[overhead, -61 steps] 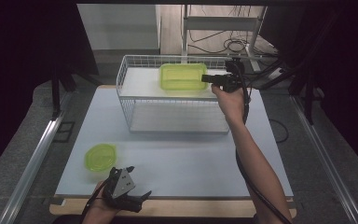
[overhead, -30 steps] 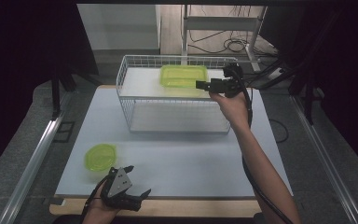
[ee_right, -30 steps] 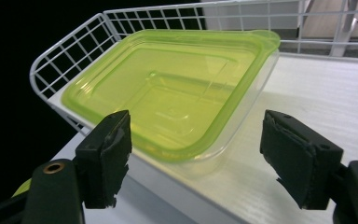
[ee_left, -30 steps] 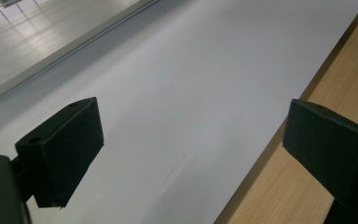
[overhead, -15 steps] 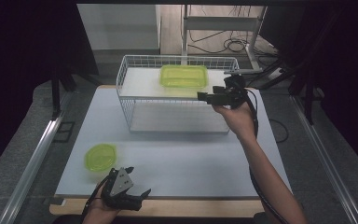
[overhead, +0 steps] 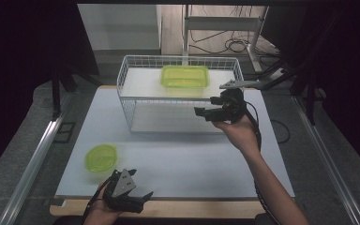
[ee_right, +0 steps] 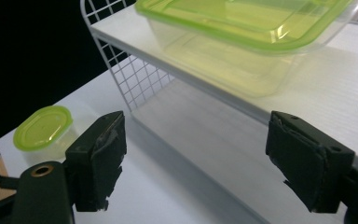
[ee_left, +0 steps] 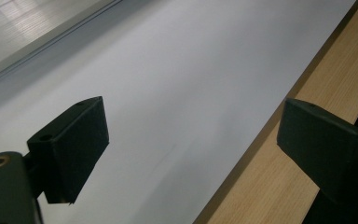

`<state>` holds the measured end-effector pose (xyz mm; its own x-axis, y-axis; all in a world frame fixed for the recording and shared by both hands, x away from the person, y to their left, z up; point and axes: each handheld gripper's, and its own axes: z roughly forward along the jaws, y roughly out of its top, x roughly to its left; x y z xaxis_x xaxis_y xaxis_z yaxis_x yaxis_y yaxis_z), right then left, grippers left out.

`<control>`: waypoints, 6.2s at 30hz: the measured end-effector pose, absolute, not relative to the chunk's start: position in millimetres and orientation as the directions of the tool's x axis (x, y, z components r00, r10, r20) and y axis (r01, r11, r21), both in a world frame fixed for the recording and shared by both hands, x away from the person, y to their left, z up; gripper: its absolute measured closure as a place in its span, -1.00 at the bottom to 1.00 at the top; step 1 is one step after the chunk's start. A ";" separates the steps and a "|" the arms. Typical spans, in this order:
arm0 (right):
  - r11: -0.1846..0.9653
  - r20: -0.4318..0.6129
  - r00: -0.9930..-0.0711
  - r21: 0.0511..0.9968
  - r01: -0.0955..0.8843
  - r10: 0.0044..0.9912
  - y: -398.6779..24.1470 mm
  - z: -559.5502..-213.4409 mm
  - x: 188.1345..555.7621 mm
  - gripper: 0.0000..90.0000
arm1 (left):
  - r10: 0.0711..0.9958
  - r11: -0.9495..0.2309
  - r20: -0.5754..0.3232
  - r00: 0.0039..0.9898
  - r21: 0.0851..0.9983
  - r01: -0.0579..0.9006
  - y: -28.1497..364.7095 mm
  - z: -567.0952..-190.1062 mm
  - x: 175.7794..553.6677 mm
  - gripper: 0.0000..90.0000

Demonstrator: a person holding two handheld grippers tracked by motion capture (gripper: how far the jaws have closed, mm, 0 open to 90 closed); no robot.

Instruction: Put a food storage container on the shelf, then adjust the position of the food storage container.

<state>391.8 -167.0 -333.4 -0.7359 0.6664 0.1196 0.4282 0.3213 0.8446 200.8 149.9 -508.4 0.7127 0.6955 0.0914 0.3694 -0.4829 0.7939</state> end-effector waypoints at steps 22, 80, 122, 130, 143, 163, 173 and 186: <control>0.379 0.060 -0.763 0.841 0.386 0.644 -175.7 -369.3 356.5 -0.63 | 0.694 -0.454 0.043 0.719 0.801 0.390 151.6 -508.7 202.7 -0.77; 0.485 0.012 -0.772 0.772 0.411 0.635 -216.9 -497.8 280.1 -0.89 | 0.713 -0.452 0.074 0.697 0.809 0.376 160.1 -516.1 210.5 -0.92; 0.521 -0.027 -0.767 0.749 0.409 0.641 -220.6 -502.6 288.7 -0.88 | 0.864 -0.272 0.023 0.503 0.862 0.428 260.8 -481.0 222.0 0.58; 0.530 -0.026 -0.772 0.741 0.412 0.635 -221.1 -503.9 289.9 -0.87 | 0.934 -0.179 -0.006 0.357 0.857 0.484 312.4 -487.6 223.0 1.00; 0.547 -0.023 -0.778 0.724 0.420 0.628 -220.7 -505.3 290.3 -0.86 | 0.960 -0.149 -0.023 0.278 0.801 0.580 329.5 -514.2 239.8 1.00; 0.579 -0.025 -0.789 0.695 0.428 0.613 -217.8 -509.5 290.5 -0.86 | 0.953 -0.167 -0.027 0.300 0.781 0.602 314.7 -519.6 248.1 0.99; 0.587 -0.026 -0.792 0.686 0.429 0.610 -217.0 -510.4 290.2 -0.86 | 0.944 -0.169 -0.050 0.325 0.774 0.610 309.2 -522.3 250.7 0.99; 0.596 -0.029 -0.796 0.679 0.429 0.604 -215.9 -511.4 289.9 -0.85 | 0.922 -0.202 -0.072 0.381 0.750 0.630 292.6 -529.5 257.8 0.98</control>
